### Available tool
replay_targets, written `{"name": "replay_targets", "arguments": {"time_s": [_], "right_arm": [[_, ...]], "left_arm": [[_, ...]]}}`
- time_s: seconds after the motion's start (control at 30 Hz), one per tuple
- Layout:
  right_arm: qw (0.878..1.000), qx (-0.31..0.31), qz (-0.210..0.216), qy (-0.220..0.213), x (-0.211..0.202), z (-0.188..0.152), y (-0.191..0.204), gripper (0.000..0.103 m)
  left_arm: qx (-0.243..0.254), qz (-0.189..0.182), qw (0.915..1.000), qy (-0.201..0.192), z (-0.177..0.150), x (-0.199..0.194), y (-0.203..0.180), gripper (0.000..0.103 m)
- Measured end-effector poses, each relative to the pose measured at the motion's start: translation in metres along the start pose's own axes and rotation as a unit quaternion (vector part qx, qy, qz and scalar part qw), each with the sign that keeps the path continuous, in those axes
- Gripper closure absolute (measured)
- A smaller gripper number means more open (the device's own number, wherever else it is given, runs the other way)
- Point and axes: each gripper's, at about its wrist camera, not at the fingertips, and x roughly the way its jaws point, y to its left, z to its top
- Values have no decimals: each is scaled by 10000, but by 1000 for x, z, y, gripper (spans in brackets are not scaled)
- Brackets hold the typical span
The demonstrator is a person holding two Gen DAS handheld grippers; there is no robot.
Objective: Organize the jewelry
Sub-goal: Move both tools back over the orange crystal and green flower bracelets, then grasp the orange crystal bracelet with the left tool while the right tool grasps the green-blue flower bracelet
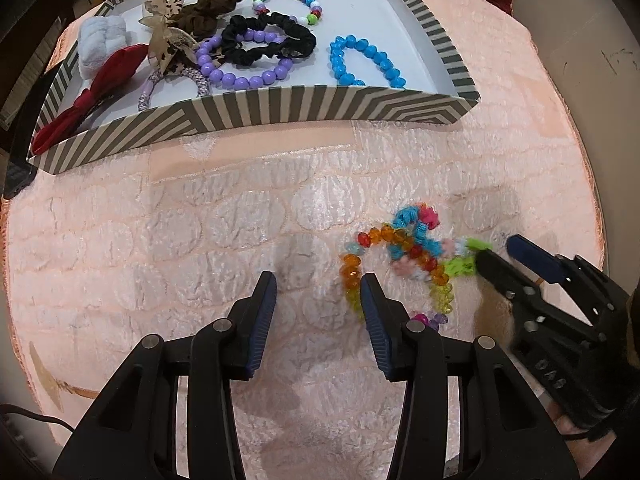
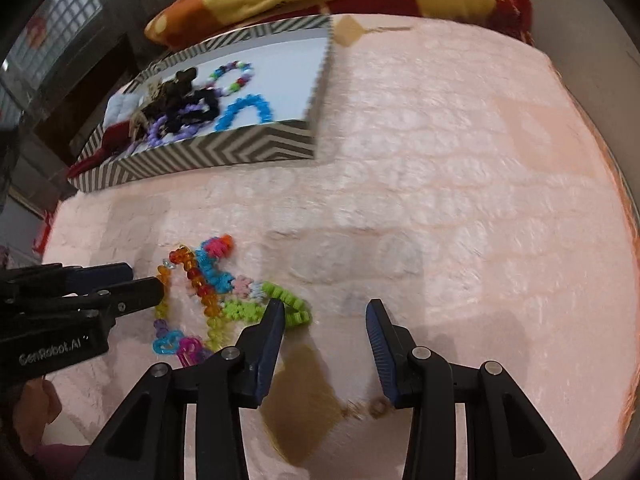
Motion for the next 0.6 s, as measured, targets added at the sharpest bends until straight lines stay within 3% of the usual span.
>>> {"name": "replay_targets", "arguments": {"time_s": [0.07,0.17,0.27,0.47,0.57,0.6], "right_arm": [[9998,97,-167,5,-3,-5,-12,64],[9992,356,152,-22,-6,-10,-27,64],[9994,275,186,-115,-7,-10,-25,64],[9991,119,332,-232,-8,-11,-21,64],[9992,41,297,-256,-5,-4,-16,64],[9991,35,329,-277,-5,-2,-15,64]], "left_arm": [[15,19,10000,-2,-2,-1,-3,60],[120,96,9999,-14,-4,2,-13,55],[230,233,9995,-18,-3,5,-23,47],[425,433,9981,-93,-3,8,-37,46],[493,451,9976,-161,-4,7,-38,55],[497,476,9974,-200,-5,6,-36,67]]}}
